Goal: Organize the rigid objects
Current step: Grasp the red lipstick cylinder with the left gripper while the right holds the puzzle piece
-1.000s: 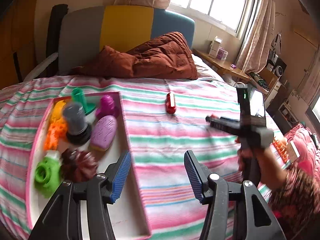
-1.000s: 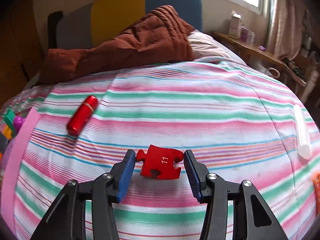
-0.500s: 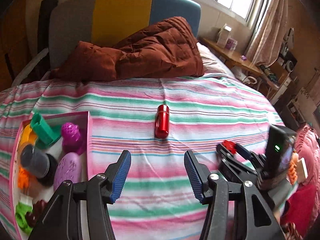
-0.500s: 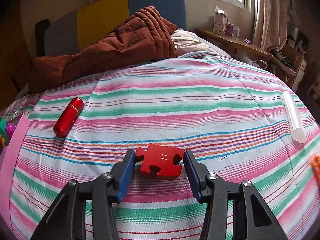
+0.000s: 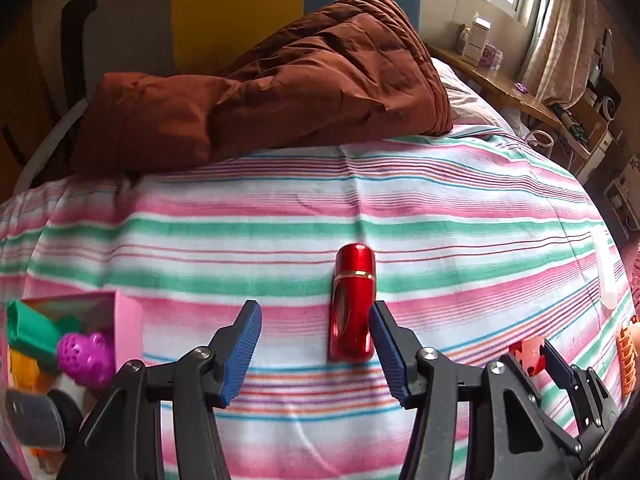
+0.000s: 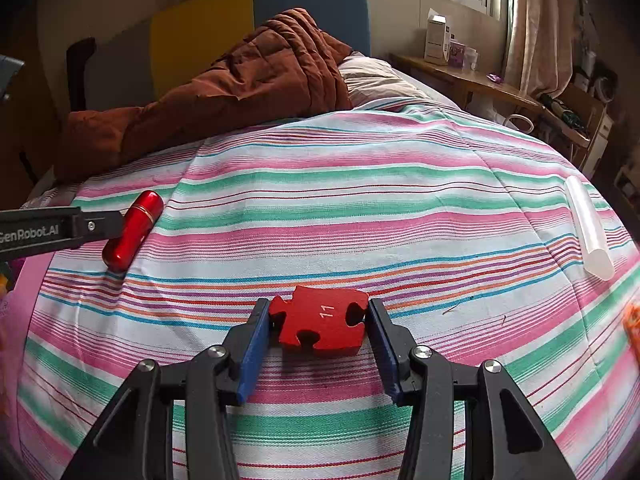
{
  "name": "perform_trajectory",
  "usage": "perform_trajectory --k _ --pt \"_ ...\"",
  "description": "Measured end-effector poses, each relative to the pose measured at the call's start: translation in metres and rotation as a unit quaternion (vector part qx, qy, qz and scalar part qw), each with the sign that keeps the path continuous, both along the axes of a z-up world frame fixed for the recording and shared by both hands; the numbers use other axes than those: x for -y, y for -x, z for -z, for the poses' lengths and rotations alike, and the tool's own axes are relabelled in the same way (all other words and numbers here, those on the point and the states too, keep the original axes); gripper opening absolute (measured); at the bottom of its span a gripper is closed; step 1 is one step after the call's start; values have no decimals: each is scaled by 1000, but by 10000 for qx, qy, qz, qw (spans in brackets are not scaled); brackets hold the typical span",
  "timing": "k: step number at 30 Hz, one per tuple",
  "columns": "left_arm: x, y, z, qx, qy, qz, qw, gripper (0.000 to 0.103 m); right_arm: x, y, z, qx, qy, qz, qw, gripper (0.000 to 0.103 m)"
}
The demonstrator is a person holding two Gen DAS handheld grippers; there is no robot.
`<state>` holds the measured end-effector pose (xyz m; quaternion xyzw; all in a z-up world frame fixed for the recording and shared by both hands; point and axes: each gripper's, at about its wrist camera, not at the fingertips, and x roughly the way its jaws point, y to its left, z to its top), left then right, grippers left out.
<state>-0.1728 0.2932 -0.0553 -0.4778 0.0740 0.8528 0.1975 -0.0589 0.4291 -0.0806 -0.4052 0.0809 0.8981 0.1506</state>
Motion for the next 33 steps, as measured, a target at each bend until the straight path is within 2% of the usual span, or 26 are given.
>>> perform_trajectory --k 9,14,17,19,21,27,33 --pt "-19 9 22 -175 129 124 9997 57 2 0 0 1 -8 0 10000 49" --pt "-18 10 24 -397 16 52 9992 55 2 0 -1 3 -19 3 10000 49" --pt "-17 7 27 -608 80 57 9981 45 1 0 -1 -4 -34 10 10000 49" --pt "-15 6 26 -666 90 -33 9977 33 1 -1 -1 -23 -66 65 10000 48" --pt "-12 7 26 -682 68 -111 9976 29 0 -2 -2 -43 -113 160 9998 48" --pt "-11 2 26 -803 125 -85 9967 26 3 -6 -8 -163 -414 329 9985 48" --pt "-13 0 26 -874 169 -47 9960 26 14 -5 -11 -184 -790 275 9963 48"
